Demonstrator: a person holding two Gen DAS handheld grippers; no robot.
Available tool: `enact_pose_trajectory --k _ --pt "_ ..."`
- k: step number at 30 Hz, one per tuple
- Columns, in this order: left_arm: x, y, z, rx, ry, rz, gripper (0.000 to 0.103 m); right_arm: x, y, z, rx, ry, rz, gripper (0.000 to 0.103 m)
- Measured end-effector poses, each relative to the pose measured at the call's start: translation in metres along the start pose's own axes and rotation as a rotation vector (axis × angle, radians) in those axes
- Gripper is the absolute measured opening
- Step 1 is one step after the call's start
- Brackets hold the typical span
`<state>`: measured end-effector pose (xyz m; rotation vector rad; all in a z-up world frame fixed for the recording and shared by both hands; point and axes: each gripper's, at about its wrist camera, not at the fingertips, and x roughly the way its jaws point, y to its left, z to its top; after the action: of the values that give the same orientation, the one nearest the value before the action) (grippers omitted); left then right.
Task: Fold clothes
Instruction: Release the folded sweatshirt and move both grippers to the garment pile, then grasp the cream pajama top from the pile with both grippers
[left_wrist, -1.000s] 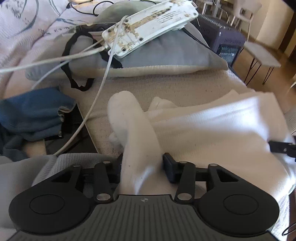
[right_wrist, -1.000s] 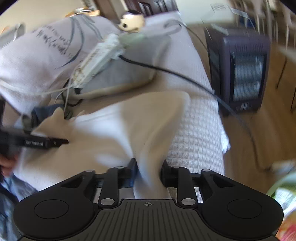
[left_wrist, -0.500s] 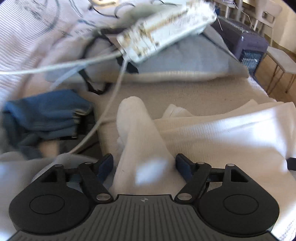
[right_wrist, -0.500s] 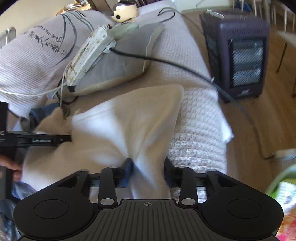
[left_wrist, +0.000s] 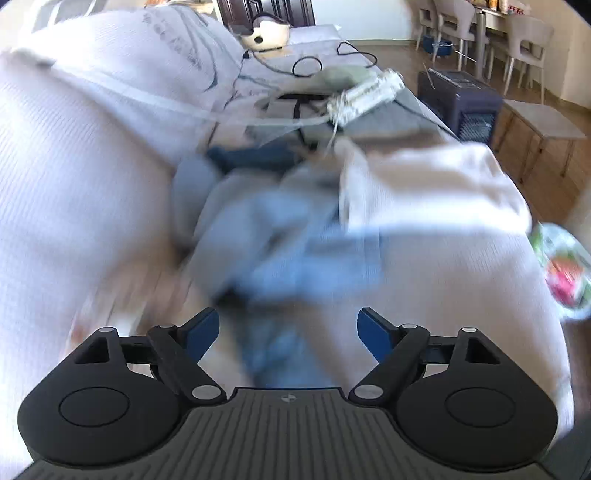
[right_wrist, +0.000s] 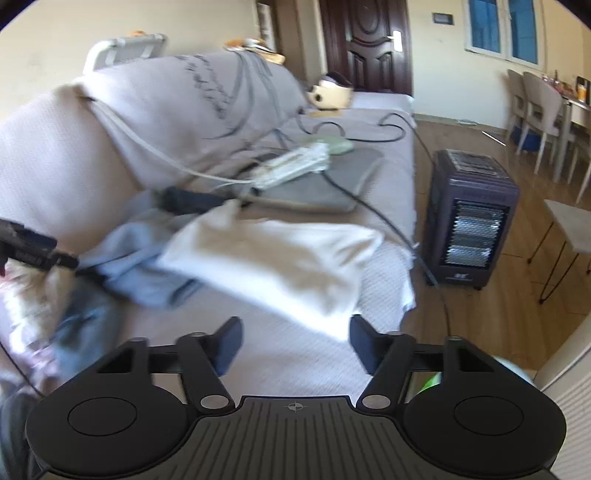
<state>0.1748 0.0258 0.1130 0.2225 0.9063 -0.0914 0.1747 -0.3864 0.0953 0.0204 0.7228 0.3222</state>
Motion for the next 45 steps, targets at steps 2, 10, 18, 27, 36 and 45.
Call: enact_pose_trajectory --k 2,10,18,27,36,45 --pt "-0.023 0.017 -0.043 -0.058 0.007 -0.035 0.081 -0.014 0.018 -0.013 -0.025 -0.001 0.017 0.074" --pt "-0.045 0.043 -0.139 -0.19 -0.022 -0.119 0.08 -0.02 0.087 -0.04 -0.109 0.014 0.049 0.074" --pt "-0.027 0.045 -0.136 -0.197 -0.109 -0.149 0.077 -0.014 0.151 -0.033 -0.181 0.01 0.14 0.074" --pt "-0.037 0.084 -0.134 -0.31 -0.157 -0.142 0.036 0.045 0.237 -0.027 -0.3 0.053 0.368 0.074" --pt "-0.04 0.137 -0.106 -0.409 -0.217 -0.055 0.054 0.135 0.319 -0.039 -0.347 0.133 0.479 0.067" --pt "-0.004 0.141 -0.067 -0.344 -0.254 0.038 0.047 0.197 0.341 -0.04 -0.279 0.217 0.461 0.028"
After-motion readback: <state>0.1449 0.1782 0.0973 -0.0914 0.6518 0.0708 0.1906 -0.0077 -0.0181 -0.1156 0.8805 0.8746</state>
